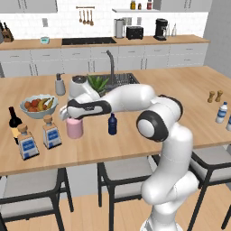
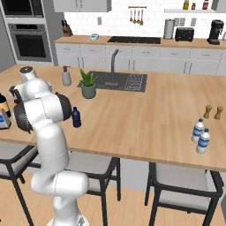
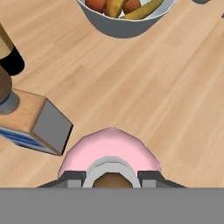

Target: Move the plastic bottles in the middle to the plastics group, and the glass bottles in the middle to the glass group.

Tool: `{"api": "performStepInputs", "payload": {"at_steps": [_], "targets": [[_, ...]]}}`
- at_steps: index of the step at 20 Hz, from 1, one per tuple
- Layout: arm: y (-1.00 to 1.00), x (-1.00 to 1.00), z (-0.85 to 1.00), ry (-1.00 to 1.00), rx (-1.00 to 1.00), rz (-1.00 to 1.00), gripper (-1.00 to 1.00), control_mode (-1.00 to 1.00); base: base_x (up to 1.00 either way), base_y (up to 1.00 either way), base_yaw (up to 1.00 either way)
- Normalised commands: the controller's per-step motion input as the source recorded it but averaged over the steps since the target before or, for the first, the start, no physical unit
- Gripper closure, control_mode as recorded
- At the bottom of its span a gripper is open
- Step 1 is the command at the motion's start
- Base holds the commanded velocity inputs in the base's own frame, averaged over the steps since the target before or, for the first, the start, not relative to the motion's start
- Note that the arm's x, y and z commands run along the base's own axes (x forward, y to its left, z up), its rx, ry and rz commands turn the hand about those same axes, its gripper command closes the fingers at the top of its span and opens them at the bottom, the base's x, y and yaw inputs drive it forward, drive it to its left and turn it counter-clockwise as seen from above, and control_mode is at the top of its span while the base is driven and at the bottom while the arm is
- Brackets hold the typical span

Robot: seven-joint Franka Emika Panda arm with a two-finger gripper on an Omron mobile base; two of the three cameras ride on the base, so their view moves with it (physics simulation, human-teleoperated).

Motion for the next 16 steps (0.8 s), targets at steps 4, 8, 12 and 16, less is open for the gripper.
{"api": "performStepInputs", "payload": {"at_steps": [4, 8, 12, 16], "targets": [[0.25, 0.00, -0.02, 0.00, 0.00, 0.07, 1.00, -1.00, 0.00, 0.00, 0.00], [0.05, 0.10, -0.22, 0.00, 0.00, 0.03, 1.00, -1.00, 0.00, 0.00, 0.00], [0.07, 0.01, -0.30, 0.00, 0.00, 0.02, 1.00, -1.00, 0.00, 0.00, 0.00], [0.06, 0.00, -0.33, 0.00, 0.00, 0.03, 1.00, -1.00, 0.00, 0.00, 0.00]]}}
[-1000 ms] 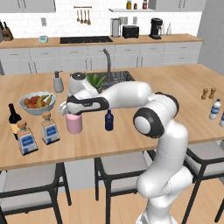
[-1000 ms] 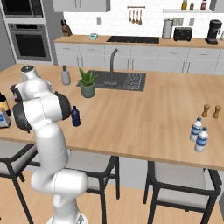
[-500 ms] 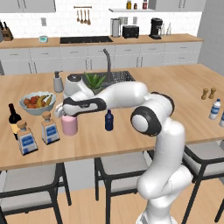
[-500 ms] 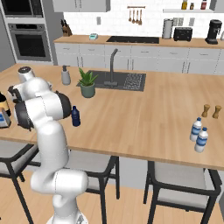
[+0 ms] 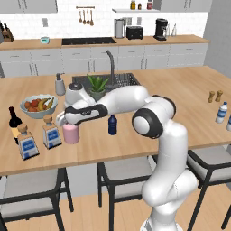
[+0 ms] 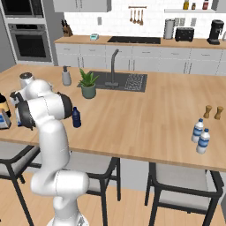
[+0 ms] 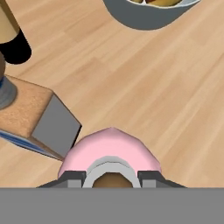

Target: Move the plastic bottles in the middle to the plastics group, and the glass bottles in the middle to the glass group.

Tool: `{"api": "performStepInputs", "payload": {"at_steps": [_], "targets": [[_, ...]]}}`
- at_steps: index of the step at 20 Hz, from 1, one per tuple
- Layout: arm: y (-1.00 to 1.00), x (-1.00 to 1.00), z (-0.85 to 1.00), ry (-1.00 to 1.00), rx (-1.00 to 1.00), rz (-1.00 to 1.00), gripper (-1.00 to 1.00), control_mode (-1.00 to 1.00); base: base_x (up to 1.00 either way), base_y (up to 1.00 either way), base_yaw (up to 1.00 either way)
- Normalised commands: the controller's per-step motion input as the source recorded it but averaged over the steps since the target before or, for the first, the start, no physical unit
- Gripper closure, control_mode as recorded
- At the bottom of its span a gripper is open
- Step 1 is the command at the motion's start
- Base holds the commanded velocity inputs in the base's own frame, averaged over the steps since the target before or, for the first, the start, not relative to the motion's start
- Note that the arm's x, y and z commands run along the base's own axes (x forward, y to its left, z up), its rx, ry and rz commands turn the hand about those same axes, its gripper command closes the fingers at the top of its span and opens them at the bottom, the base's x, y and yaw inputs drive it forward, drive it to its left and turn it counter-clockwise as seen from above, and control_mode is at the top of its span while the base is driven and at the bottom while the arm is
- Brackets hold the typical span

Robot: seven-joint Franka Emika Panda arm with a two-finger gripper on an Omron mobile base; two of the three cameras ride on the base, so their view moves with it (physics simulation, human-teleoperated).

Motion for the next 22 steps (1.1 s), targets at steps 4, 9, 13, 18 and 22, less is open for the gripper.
{"api": "performStepInputs", "payload": {"at_steps": [4, 9, 13, 18, 22], "targets": [[0.01, 0.00, -0.09, 0.00, 0.00, 0.02, 1.00, -1.00, 0.00, 0.00, 0.00], [0.05, 0.09, -0.22, -0.01, 0.00, 0.01, 1.00, -1.00, 0.00, 0.00, 0.00], [0.06, 0.19, 0.00, -0.01, 0.00, 0.00, 1.00, -1.00, 0.00, 0.00, 0.00], [0.07, 0.07, 0.00, 0.00, 0.00, 0.00, 1.00, -1.00, 0.00, 0.00, 0.00], [0.01, 0.00, 0.00, 0.00, 0.00, 0.00, 1.00, -1.00, 0.00, 0.00, 0.00]]}}
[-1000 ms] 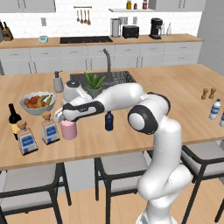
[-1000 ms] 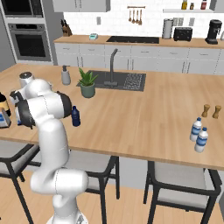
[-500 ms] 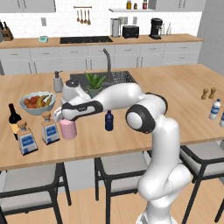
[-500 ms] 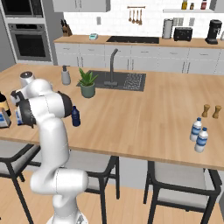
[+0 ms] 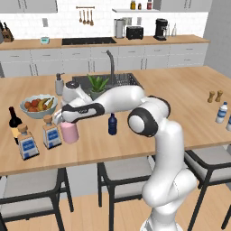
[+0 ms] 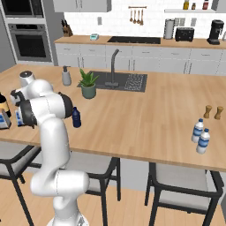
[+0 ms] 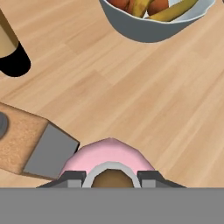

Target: Move the plastic bottles in the middle to the plastics group, and the glass bottles in the middle to the glass group.

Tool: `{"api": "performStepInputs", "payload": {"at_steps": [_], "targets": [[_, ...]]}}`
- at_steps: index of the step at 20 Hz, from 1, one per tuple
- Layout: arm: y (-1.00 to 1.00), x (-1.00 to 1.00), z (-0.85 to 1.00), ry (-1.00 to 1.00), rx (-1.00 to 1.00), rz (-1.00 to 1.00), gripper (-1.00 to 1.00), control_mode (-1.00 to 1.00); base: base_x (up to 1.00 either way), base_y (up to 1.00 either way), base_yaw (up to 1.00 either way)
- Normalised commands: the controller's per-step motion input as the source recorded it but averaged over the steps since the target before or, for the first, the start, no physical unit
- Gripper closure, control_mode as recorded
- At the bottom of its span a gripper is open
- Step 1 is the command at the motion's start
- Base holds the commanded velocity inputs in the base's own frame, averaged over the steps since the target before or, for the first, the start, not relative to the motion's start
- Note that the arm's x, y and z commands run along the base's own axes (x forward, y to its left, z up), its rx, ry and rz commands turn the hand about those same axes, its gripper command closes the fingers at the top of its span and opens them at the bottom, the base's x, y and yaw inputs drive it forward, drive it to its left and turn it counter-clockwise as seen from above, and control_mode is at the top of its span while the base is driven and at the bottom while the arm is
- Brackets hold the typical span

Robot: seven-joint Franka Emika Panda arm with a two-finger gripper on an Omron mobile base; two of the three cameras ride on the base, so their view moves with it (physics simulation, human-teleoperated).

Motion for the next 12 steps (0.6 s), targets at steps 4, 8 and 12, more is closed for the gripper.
{"api": "performStepInputs", "payload": {"at_steps": [4, 8, 12], "targets": [[0.00, 0.00, 0.00, 0.00, 0.00, 0.00, -1.00, -1.00, 0.00, 0.00, 0.00], [0.00, 0.00, 0.00, 0.00, 0.00, 0.00, -1.00, -1.00, 0.00, 0.00, 0.00], [0.00, 0.00, 0.00, 0.00, 0.00, 0.00, -1.00, -1.00, 0.00, 0.00, 0.00]]}}
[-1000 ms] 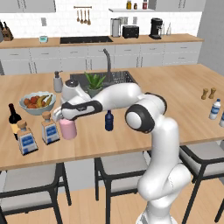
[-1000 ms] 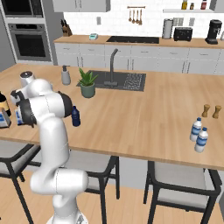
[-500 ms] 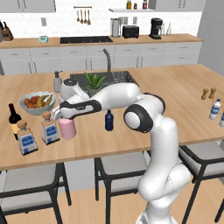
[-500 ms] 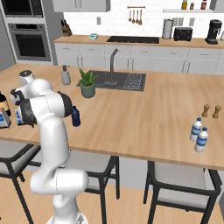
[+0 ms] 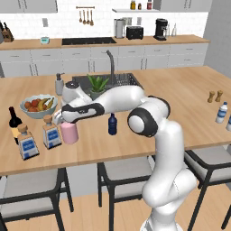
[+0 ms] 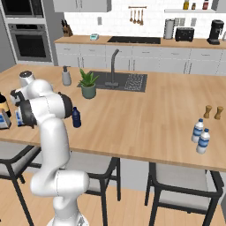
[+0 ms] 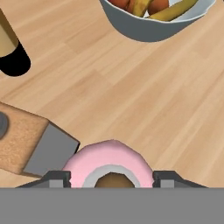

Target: Move the plastic bottles in the middle to the plastics group, and the glass bottles in the middle to the glass group.

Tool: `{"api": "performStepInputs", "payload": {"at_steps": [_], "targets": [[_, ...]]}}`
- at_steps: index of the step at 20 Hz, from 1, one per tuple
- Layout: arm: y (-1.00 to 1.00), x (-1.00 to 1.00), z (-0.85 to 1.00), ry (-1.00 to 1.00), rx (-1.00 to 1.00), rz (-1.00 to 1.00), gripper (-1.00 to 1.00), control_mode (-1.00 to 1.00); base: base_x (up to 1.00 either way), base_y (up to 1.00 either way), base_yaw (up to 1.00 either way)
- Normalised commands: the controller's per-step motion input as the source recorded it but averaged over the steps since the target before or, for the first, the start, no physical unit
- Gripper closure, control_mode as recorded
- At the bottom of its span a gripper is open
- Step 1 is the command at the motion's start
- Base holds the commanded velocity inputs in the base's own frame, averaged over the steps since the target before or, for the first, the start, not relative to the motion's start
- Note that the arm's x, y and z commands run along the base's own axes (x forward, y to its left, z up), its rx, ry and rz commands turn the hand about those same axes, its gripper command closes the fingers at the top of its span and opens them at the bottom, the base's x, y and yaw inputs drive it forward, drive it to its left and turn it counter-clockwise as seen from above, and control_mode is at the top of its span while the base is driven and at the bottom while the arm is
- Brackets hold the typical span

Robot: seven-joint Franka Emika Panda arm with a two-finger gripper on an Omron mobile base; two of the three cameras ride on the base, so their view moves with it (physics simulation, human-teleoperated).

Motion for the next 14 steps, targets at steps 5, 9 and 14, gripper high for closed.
{"api": "performStepInputs", "payload": {"at_steps": [5, 9, 14], "targets": [[0.00, 0.00, 0.00, 0.00, 0.00, 0.00, -1.00, -1.00, 0.00, 0.00, 0.00], [-0.01, -0.01, 0.14, 0.00, 0.00, 0.00, -1.00, -1.00, 0.00, 0.00, 0.00], [-0.02, -0.08, 0.32, 0.00, 0.00, 0.00, -1.00, -1.00, 0.00, 0.00, 0.00]]}}
